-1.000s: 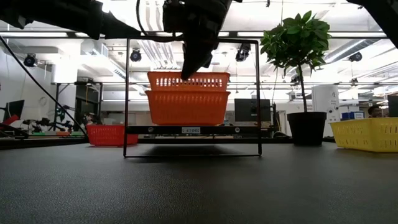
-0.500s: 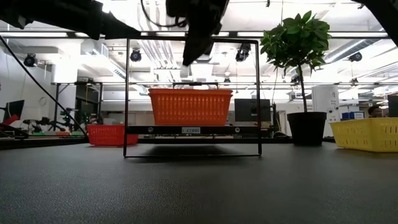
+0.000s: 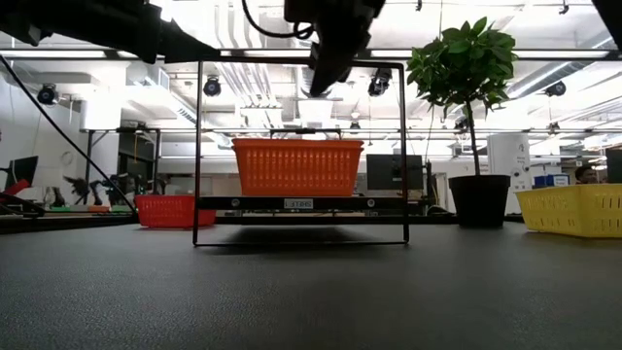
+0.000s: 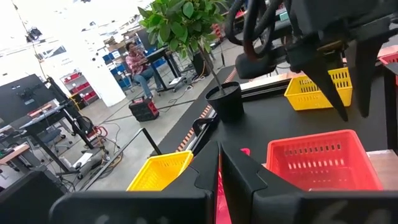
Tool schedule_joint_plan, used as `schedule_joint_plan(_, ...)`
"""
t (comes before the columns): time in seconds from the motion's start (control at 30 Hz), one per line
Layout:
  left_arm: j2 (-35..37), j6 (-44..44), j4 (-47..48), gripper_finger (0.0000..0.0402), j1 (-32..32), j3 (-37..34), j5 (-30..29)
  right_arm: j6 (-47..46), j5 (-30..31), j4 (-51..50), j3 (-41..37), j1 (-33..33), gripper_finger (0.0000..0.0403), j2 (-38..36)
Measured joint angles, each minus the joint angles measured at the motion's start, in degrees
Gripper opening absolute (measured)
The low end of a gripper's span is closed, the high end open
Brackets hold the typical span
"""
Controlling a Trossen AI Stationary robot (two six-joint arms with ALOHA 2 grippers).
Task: Stack baskets on shelf by color
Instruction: Stack the top red bin on top of the stacked red bins on the shelf
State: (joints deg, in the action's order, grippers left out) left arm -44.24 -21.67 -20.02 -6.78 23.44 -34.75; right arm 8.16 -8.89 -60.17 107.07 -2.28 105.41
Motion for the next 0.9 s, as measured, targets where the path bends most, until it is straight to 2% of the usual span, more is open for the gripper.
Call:
schedule_joint_plan(0.27, -0.01, 0.91, -0.02, 0.0001, 0.01, -0.02, 0.01, 1.22, -0.01, 13.62, -16.85, 0.00, 0.0011, -9.85)
schedule_joint_plan(0.43, -0.01, 1.79, -0.03, 0.0001, 0.02, -0.12, 0.01, 5.12, 0.43, 26.87, -29.24, 0.02, 0.0009, -18.26)
schedule_joint_plan(0.53, -0.01, 1.74, -0.02, 0.0001, 0.04, -0.24, 0.01, 9.68, 3.01, 35.00, -36.91, 0.02, 0.0009, -23.06)
schedule_joint_plan(0.67, -0.01, -0.33, -0.01, 0.0001, 0.45, -0.31, 0.01, 14.87, 3.35, 48.96, -46.59, -1.02, 0.0009, -28.64)
schedule_joint_plan(0.77, -0.01, -0.64, -0.92, 0.0001, 0.45, -0.28, 0.01, 17.56, 3.45, 57.60, -52.42, -1.86, 0.0009, -32.81)
schedule_joint_plan(0.9, 0.02, 4.09, -2.42, 0.0001, 0.45, 0.20, 0.01, 18.82, 3.10, 65.62, -57.32, -2.26, 0.0008, -37.90)
